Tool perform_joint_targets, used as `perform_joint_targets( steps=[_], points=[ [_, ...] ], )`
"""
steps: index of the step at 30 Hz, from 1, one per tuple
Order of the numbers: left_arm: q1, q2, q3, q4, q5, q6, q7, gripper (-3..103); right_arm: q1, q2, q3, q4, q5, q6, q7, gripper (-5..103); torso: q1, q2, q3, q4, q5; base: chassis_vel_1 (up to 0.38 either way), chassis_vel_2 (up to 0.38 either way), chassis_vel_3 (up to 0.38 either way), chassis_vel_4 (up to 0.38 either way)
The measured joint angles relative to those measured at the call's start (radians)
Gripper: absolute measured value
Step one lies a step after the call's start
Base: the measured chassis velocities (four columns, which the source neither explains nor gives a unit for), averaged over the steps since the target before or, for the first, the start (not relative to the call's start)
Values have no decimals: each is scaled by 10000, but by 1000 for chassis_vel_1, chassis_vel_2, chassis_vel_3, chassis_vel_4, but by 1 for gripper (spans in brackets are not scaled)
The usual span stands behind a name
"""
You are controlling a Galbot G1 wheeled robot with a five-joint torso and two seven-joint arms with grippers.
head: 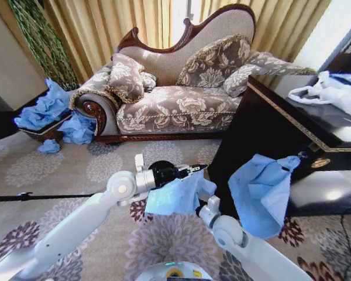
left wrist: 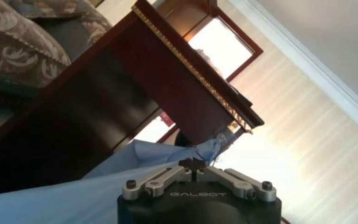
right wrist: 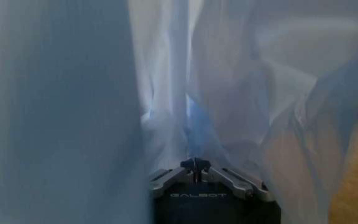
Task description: Place a garbage bag over the trash bin.
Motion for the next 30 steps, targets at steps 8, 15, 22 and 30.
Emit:
perform_joint_targets(
  steps=[8, 15, 22, 30],
  points=[
    [-429, -67, -62, 48, -176, -15, -8, 0, -615, -47, 394, -325, -898, 61, -252, 0, 0, 0, 0, -1, 0, 0, 0, 0, 0],
    [-478, -128, 24, 158, -156, -15, 27, 0, -680, 20, 707, 23, -769, 58, -78, 0, 0, 0, 0, -2, 1, 0, 0, 0, 0],
    [-10, -178, 311, 68, 259, -11, 134, 0, -210, -26, 738, 446, -240, -165, 196, 0, -1, 0, 0, 1, -1, 0, 0, 0, 0],
    [-324, -393, 661, -37, 147, -10, 10, 0, 543, 692, 13, 42, -73, -384, 469, 0, -1, 0, 0, -2, 2, 0, 0, 0, 0]
  ],
)
